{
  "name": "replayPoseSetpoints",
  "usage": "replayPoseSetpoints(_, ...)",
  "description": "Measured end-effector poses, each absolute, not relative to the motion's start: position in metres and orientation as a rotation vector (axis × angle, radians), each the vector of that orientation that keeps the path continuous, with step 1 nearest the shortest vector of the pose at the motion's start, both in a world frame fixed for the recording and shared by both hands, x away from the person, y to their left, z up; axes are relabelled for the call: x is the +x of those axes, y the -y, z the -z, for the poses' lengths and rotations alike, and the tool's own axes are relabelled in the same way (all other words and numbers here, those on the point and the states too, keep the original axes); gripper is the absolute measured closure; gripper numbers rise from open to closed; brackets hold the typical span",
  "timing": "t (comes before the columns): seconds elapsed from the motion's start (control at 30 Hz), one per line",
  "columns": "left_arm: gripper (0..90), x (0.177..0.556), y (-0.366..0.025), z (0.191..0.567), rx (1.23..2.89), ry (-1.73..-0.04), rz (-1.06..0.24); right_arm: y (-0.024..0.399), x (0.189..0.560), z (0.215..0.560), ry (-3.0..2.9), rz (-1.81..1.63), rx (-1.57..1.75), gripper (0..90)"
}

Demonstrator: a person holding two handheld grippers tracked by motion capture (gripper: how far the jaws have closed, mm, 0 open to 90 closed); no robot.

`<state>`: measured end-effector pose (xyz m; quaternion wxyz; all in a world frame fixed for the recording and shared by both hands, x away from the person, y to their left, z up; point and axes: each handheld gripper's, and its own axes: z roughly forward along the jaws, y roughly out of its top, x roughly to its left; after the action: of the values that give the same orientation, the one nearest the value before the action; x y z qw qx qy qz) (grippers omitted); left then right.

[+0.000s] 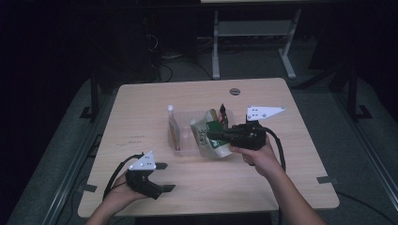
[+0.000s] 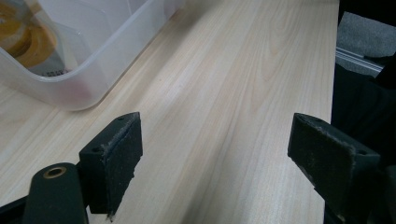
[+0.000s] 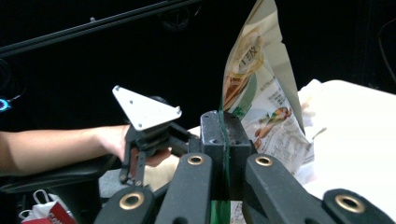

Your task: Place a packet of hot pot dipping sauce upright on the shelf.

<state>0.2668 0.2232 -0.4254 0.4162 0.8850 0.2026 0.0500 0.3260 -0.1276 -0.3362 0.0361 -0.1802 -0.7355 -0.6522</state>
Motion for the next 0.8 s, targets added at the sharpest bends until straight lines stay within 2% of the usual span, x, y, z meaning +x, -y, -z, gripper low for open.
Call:
replayPoseSetpoints(0.33, 17.4, 0.268, -0.224, 0.426, 2.224, -0.507, -0.129, 0.120, 0.347, 0.327, 2.260, 2.036, -0.589, 90.0)
replayPoseSetpoints(0.8, 17.4, 0.268, -0.224, 0.429, 2.239, -0.504, -0.118, 0.109, 0.366, 0.352, 2.280, 1.980, -0.716, 89.9)
